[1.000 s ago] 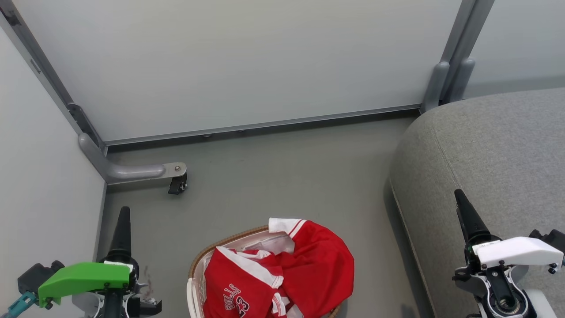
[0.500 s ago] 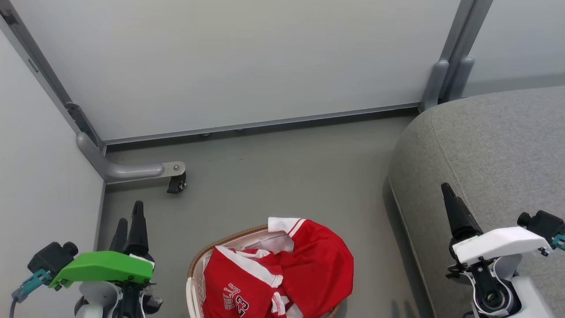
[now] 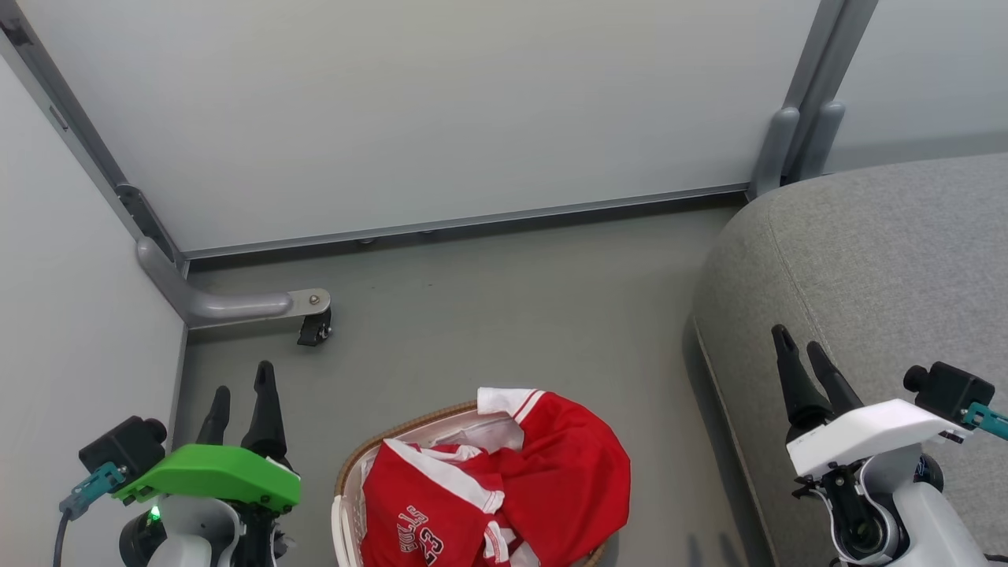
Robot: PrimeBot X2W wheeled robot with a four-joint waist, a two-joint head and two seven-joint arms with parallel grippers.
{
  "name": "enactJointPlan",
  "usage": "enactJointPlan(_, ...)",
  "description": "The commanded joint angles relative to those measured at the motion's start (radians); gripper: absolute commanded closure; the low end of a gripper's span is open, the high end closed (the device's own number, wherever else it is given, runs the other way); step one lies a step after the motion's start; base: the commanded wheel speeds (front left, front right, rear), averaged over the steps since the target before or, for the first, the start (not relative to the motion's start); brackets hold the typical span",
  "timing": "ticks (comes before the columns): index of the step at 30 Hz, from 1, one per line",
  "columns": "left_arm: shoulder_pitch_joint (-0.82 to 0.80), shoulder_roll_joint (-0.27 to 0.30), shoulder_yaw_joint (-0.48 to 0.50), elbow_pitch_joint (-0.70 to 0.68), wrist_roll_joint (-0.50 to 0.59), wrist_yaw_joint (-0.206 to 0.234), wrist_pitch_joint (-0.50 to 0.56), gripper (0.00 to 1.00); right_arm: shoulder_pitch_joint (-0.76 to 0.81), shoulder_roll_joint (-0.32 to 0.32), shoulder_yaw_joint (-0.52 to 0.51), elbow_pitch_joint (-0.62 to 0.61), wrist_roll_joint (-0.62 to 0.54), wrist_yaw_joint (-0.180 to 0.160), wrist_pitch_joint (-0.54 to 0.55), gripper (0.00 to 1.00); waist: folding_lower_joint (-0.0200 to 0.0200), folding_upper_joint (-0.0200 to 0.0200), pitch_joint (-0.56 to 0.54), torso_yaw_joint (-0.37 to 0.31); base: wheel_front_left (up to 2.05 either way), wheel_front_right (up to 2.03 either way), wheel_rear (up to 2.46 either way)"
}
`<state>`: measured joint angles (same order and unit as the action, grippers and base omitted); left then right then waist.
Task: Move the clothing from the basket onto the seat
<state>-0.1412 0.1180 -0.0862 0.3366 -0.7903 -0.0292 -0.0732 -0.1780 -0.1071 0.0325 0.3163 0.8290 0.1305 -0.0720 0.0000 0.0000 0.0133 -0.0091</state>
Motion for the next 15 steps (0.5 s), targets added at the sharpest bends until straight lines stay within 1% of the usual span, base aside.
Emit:
enactJointPlan(1,-0.034,0.014,-0.009,-0.005,0.037,0.007,-0.012,0.00,-0.030,-0.010,0.004,-0.007,-0.038,0.000,-0.013,0.00,0.0000,0.0000,0.001,0.000,0.00,0.00,0.00)
enactJointPlan(10,-0.040,0.024,-0.036,0.007,0.140,0.027,-0.040,0.00,-0.034,-0.012,0.017,-0.012,-0.163,0.000,-0.041,0.00,0.0000,0.0000,0.003,-0.002,0.00,0.00,0.00)
enactJointPlan(15,-0.041,0.026,-0.051,0.010,0.195,0.030,-0.054,0.00,-0.035,-0.014,0.029,-0.003,-0.225,0.000,-0.055,0.00,0.0000,0.0000,0.003,-0.002,0.00,0.00,0.00)
